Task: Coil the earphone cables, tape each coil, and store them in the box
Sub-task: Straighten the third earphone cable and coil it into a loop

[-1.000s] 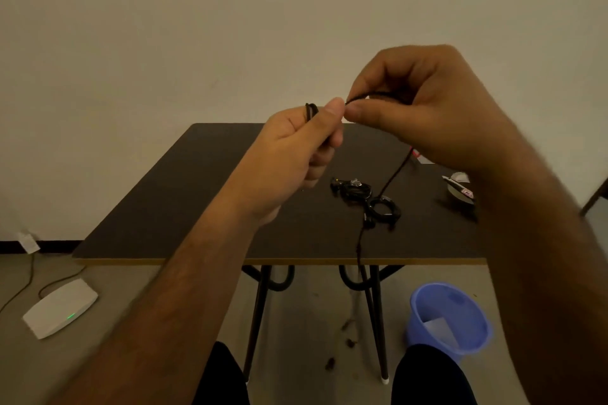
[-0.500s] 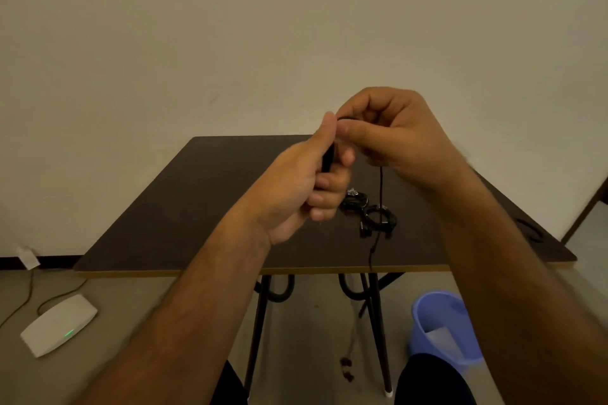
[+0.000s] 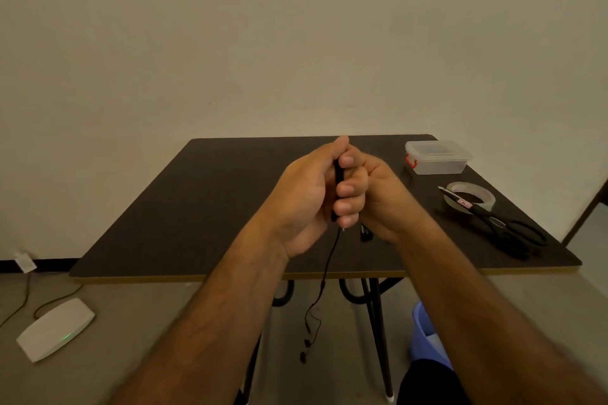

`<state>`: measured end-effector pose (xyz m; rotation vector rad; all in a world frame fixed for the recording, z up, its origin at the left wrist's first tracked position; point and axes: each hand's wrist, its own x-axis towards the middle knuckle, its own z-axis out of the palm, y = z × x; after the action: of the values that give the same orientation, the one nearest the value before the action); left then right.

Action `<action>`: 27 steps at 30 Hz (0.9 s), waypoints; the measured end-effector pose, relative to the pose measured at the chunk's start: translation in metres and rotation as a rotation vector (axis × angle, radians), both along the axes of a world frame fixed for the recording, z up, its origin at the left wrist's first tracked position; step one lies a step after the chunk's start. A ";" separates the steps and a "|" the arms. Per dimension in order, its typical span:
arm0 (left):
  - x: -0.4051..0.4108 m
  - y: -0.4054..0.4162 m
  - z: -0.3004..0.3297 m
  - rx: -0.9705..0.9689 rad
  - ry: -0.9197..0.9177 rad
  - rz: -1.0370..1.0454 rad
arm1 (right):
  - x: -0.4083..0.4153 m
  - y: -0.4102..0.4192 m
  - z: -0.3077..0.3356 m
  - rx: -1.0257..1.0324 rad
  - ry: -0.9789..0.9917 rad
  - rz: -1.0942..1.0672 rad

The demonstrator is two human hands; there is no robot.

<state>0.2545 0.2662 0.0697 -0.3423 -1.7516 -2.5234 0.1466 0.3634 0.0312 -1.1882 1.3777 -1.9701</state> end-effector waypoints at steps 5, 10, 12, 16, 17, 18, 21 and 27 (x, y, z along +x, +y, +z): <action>-0.008 -0.007 -0.001 0.029 0.007 0.097 | 0.016 -0.005 -0.037 0.098 -0.012 0.058; -0.013 -0.019 -0.004 -0.146 0.043 0.268 | 0.026 0.005 -0.052 0.239 0.061 0.017; -0.015 -0.024 -0.008 -0.277 0.069 0.349 | 0.027 0.012 -0.050 0.273 0.083 0.012; -0.018 -0.030 -0.018 -0.450 0.080 0.416 | 0.023 0.027 -0.038 0.369 0.183 0.027; -0.018 -0.031 -0.020 -0.485 0.070 0.421 | 0.022 0.029 -0.033 0.390 0.216 0.015; -0.019 -0.030 -0.022 -0.520 0.056 0.429 | 0.020 0.031 -0.028 0.414 0.252 -0.010; -0.019 -0.027 -0.024 -0.695 0.027 0.502 | 0.014 0.032 -0.009 0.462 0.433 -0.156; -0.019 -0.018 -0.021 -0.779 -0.014 0.401 | -0.001 0.029 0.031 0.384 0.739 -0.365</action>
<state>0.2359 0.2484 0.0490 0.0169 -2.4394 -1.5097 0.1458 0.3927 0.0619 -1.6304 2.3530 -1.3868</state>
